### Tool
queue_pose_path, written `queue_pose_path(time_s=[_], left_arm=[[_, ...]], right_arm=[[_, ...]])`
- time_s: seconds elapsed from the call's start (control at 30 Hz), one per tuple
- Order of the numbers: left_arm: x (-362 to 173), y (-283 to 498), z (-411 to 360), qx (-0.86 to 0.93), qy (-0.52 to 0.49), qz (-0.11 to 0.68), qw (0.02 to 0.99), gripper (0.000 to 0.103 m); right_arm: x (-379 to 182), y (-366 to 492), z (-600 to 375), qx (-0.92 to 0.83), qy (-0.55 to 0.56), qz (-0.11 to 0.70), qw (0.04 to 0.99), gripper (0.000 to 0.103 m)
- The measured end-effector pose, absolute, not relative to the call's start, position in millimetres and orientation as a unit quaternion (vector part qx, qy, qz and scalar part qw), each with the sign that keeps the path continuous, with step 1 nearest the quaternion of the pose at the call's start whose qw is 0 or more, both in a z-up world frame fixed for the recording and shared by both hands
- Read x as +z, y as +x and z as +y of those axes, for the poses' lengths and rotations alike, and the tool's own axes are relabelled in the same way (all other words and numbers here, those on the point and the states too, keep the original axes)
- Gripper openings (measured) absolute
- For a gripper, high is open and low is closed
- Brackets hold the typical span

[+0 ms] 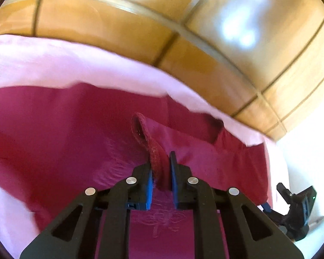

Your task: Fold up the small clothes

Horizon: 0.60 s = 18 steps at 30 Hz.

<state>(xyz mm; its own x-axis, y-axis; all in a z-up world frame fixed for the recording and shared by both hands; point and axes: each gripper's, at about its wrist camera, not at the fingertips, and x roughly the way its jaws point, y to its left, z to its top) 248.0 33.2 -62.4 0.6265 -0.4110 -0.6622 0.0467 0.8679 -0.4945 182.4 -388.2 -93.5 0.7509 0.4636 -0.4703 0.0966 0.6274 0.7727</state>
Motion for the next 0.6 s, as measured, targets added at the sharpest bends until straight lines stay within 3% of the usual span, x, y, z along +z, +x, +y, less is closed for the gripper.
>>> queue_pose_path(time_s=[0.27,0.47,0.6], left_arm=[[-92,251,35,-0.079,-0.147,0.444,0.880,0.012],[-52,238,23,-0.104,-0.123,0.373,0.914,0.012],[-39,235,19,-0.109,-0.099,0.354,0.924,0.012]], right_arm=[[-92,160,-364,0.159,0.360,0.389,0.833,0.091],[-39,181,-345,0.194,0.286,0.359,0.867,0.090],[-38,243,-326,0.176,0.246,0.380,0.874,0.086]])
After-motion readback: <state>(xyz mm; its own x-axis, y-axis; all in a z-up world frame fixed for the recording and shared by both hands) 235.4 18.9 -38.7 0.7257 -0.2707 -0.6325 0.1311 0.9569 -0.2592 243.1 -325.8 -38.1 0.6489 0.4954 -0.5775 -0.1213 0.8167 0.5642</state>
